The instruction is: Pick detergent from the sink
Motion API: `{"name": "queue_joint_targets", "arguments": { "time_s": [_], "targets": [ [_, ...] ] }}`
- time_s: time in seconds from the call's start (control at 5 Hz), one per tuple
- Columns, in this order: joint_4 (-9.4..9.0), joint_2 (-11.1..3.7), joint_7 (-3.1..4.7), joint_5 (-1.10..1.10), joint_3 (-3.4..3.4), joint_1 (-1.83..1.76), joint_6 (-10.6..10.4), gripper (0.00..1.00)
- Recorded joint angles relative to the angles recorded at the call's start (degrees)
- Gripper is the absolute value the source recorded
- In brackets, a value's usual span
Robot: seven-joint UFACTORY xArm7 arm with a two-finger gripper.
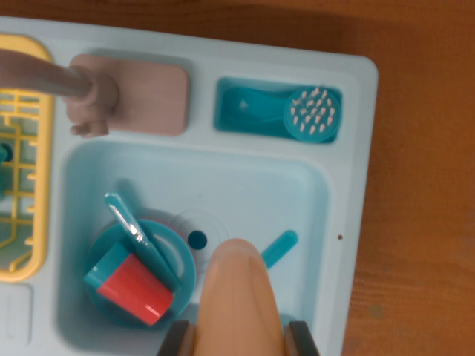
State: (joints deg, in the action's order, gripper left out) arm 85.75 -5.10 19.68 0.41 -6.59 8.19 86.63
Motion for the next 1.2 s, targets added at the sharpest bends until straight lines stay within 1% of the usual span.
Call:
{"name": "queue_joint_targets", "arguments": {
  "time_s": [0.2, 0.4, 0.6, 0.8, 1.0, 1.2],
  "targets": [
    [1.37, 0.42, -0.04, -0.06, -0.01, -0.01, 1.79, 1.0],
    [1.37, 0.42, -0.04, -0.06, -0.01, -0.01, 1.79, 1.0],
    [2.52, 0.77, -0.07, -0.11, -0.02, -0.02, 3.28, 1.0],
    [2.52, 0.77, -0.07, -0.11, -0.02, -0.02, 3.28, 1.0],
    [3.38, 1.03, -0.1, -0.15, -0.03, -0.02, 4.41, 1.0],
    [3.38, 1.03, -0.1, -0.15, -0.03, -0.02, 4.41, 1.0]
  ]
}}
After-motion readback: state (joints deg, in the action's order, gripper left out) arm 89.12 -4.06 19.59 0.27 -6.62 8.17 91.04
